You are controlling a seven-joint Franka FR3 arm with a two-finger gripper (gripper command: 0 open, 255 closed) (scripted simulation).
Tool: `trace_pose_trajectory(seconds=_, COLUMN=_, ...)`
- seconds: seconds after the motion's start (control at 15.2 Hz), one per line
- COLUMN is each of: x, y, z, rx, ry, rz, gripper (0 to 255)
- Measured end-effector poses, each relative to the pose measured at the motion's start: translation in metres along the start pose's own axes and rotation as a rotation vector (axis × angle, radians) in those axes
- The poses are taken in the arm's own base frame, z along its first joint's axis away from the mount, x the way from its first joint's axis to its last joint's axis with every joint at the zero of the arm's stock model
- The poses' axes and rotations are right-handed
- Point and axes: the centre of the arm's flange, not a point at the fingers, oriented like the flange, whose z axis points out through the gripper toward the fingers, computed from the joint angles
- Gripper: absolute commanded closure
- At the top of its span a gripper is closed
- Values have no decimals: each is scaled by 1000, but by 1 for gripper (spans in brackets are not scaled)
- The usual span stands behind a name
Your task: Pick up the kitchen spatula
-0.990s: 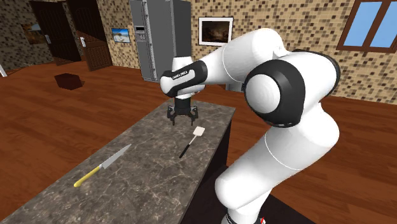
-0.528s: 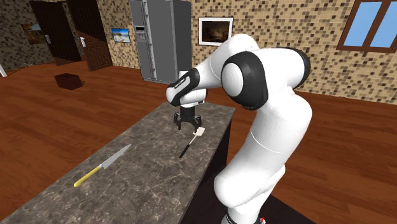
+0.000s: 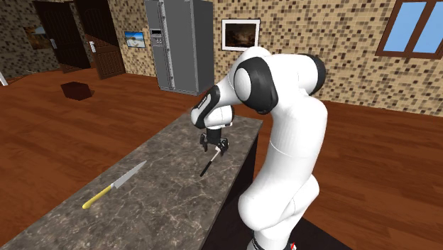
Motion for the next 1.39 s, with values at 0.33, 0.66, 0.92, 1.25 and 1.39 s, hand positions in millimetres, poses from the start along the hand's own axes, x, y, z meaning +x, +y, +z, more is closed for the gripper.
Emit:
trace_pose_trajectory(seconds=0.33, x=1, y=1, z=18, rx=0, ry=0, rz=1, gripper=255)
trace_pose_trajectory(seconds=0.66, x=1, y=1, z=19, rx=0, ry=0, rz=1, gripper=255)
trace_pose_trajectory(seconds=0.92, x=1, y=0, z=19, rx=0, ry=0, rz=1, gripper=255)
trace_pose_trajectory(seconds=1.25, x=-1, y=0, z=-2, rx=1, ry=0, rz=1, gripper=255)
trace_pose_trajectory(seconds=1.39, x=-1, y=0, z=-13, rx=1, ry=0, rz=1, gripper=255)
